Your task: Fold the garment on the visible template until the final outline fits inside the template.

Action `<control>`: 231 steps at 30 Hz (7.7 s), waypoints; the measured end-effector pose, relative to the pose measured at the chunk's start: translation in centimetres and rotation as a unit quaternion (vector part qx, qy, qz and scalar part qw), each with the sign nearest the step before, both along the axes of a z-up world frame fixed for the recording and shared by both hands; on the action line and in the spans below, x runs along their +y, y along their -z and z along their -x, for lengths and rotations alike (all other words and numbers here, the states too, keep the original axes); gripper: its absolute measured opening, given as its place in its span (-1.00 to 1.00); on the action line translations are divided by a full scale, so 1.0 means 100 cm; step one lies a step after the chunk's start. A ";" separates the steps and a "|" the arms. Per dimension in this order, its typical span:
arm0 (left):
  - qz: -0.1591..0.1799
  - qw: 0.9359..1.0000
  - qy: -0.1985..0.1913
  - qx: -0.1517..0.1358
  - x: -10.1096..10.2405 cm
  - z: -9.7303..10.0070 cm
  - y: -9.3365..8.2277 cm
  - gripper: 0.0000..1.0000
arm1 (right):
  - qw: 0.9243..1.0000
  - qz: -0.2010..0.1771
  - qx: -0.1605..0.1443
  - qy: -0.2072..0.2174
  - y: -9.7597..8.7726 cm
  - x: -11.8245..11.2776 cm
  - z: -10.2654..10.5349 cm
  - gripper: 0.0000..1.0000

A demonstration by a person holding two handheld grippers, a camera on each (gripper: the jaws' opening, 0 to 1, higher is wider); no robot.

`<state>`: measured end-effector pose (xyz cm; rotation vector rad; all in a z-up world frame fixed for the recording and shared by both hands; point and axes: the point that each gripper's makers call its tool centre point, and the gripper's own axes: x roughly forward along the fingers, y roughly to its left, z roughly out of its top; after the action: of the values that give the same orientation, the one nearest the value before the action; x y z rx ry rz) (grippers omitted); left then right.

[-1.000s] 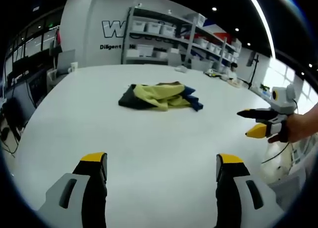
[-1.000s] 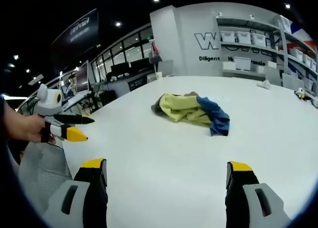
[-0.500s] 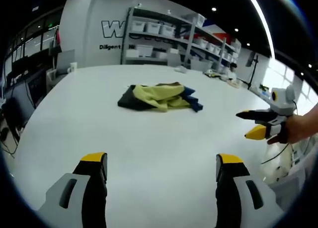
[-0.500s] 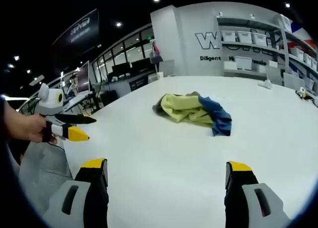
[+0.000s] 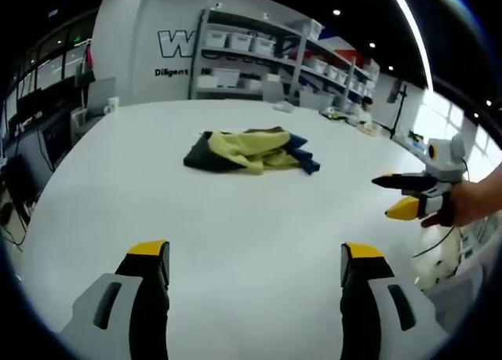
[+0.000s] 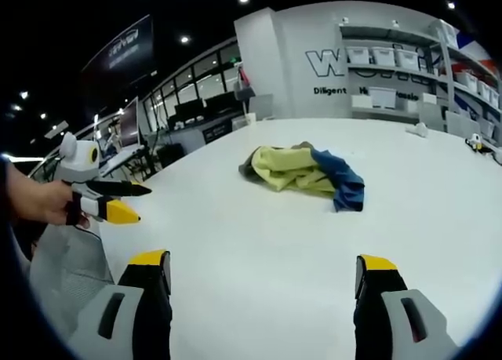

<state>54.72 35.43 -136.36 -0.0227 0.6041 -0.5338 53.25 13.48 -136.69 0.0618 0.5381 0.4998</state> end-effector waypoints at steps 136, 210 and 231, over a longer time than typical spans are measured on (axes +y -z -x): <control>-0.037 0.983 0.177 0.010 -0.091 -0.277 -0.015 -0.28 | 0.923 0.136 -0.023 -0.360 0.023 -0.019 -0.153 -1.00; -0.084 0.950 0.297 0.050 -0.100 -0.205 0.019 -0.56 | 0.953 0.110 -0.011 -0.282 0.025 -0.026 -0.104 -1.00; -0.038 0.958 0.279 0.045 -0.056 -0.141 -0.008 -0.92 | 0.980 0.038 0.008 -0.196 0.010 -0.044 -0.114 -1.00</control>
<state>68.86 29.86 -135.51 0.2039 0.7230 -1.0610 64.60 9.04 -137.71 -0.1172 0.5873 0.8626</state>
